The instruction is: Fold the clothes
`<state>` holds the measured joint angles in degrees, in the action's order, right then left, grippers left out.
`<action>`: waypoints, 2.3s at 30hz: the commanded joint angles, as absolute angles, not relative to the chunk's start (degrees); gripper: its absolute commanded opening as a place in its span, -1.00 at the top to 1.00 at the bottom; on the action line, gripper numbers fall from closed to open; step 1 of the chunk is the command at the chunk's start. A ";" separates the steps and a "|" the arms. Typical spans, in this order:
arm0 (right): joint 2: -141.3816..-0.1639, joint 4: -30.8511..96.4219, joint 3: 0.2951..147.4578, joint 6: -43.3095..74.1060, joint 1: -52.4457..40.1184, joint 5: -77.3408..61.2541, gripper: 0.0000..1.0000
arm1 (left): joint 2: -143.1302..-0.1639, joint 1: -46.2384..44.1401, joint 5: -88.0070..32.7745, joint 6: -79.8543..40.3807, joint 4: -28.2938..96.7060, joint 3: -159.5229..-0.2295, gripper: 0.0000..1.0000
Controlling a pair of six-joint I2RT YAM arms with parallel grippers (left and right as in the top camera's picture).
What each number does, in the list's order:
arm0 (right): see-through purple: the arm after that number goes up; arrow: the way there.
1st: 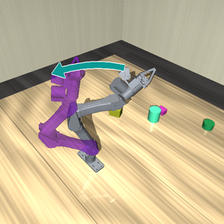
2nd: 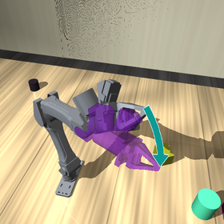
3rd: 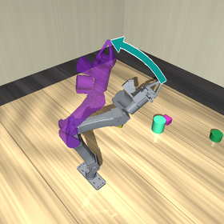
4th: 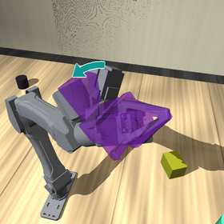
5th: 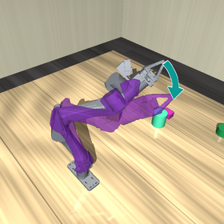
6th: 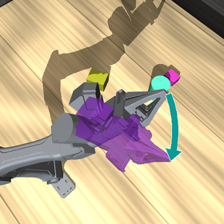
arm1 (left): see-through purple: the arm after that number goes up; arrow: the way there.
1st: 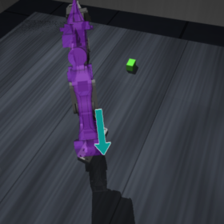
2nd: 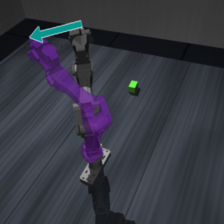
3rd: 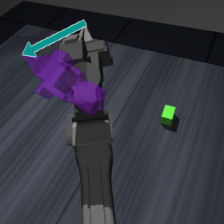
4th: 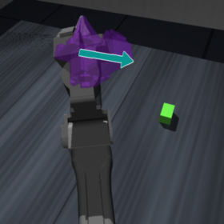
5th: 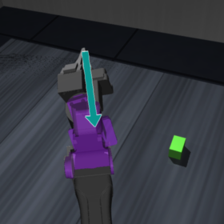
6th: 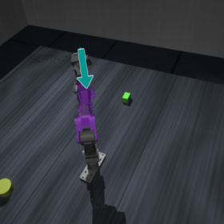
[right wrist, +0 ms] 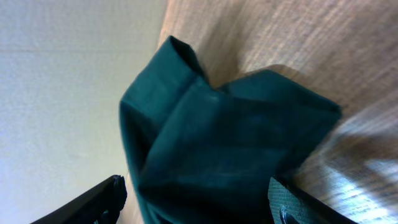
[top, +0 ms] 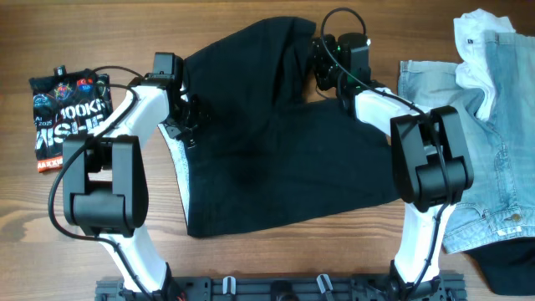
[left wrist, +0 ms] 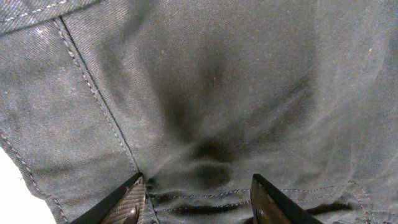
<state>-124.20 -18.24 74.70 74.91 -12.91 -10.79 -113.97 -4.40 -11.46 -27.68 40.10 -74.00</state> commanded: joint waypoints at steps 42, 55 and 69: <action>-119.61 58.35 92.66 19.46 -2.87 1.17 -0.21 | -117.25 5.08 -8.78 -24.25 51.57 -87.92 -0.25; -119.61 62.06 92.66 19.51 -2.87 1.21 -0.22 | -117.34 4.29 -9.56 -24.40 34.57 -77.78 -0.15; -119.61 62.48 92.66 19.68 -2.87 1.21 -0.21 | -117.34 5.50 -6.98 -24.43 23.97 -83.24 0.92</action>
<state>-119.72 62.28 93.01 20.23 -2.90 1.87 -116.86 4.47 -8.62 -24.67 24.97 -78.39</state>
